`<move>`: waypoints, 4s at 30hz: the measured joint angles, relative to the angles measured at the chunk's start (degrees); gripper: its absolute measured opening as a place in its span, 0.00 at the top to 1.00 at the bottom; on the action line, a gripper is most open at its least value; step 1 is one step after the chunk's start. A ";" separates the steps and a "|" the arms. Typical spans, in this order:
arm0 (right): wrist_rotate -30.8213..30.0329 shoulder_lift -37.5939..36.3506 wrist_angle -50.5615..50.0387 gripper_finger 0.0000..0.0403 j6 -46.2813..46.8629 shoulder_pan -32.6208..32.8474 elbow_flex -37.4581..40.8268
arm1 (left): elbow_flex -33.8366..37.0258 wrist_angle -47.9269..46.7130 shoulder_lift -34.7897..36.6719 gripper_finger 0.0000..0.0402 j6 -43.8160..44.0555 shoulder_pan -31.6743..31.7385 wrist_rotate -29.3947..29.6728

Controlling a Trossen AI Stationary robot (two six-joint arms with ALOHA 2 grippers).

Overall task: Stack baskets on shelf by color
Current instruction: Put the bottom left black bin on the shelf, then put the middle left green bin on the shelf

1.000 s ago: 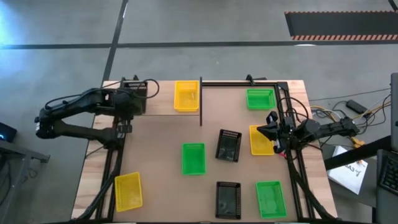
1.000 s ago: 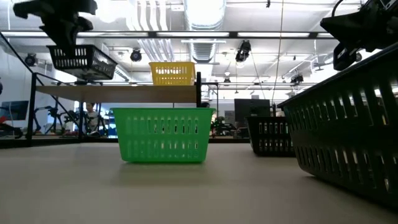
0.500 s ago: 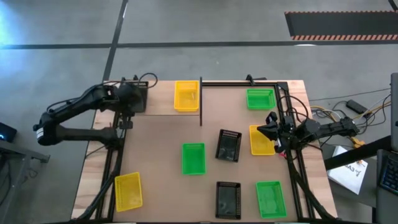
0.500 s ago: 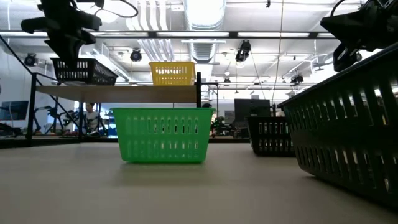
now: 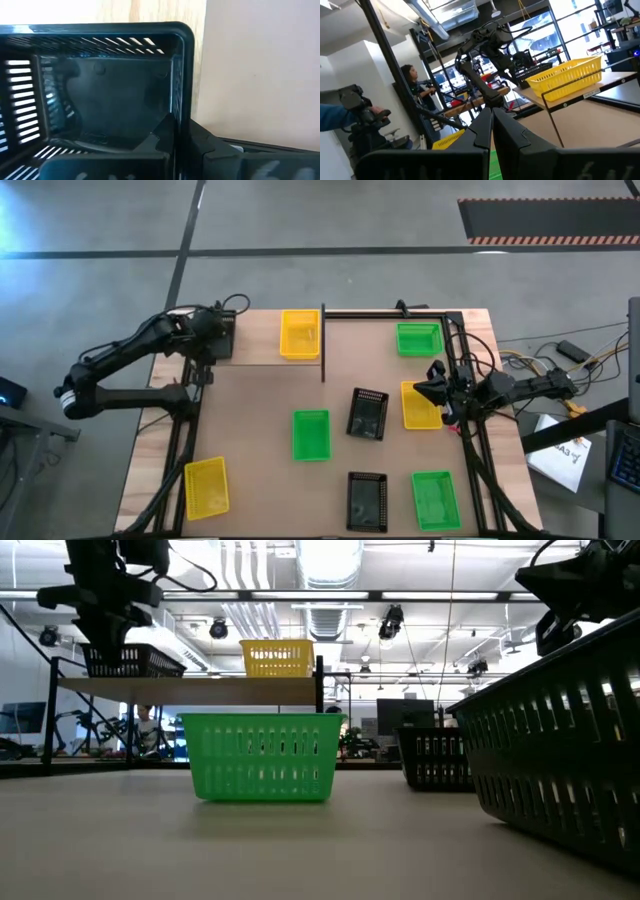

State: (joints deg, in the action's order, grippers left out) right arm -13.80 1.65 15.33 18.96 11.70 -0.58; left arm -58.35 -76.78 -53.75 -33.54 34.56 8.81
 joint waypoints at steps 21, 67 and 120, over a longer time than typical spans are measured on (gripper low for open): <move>-1.29 0.00 -0.02 0.98 0.08 0.02 0.00 | -5.10 -1.39 -0.20 0.66 0.17 -0.02 -0.51; 0.07 70.58 -25.40 0.98 20.53 0.42 -60.14 | 23.64 66.38 20.79 1.00 56.02 -43.61 -6.99; 8.55 128.28 -78.36 0.98 4.22 6.34 -132.45 | 33.78 50.74 15.39 1.00 70.28 -63.89 -5.34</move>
State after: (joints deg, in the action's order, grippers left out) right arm -5.25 129.93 -63.03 23.18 18.05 -133.03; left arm -24.57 -26.04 -38.36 36.74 -29.33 3.47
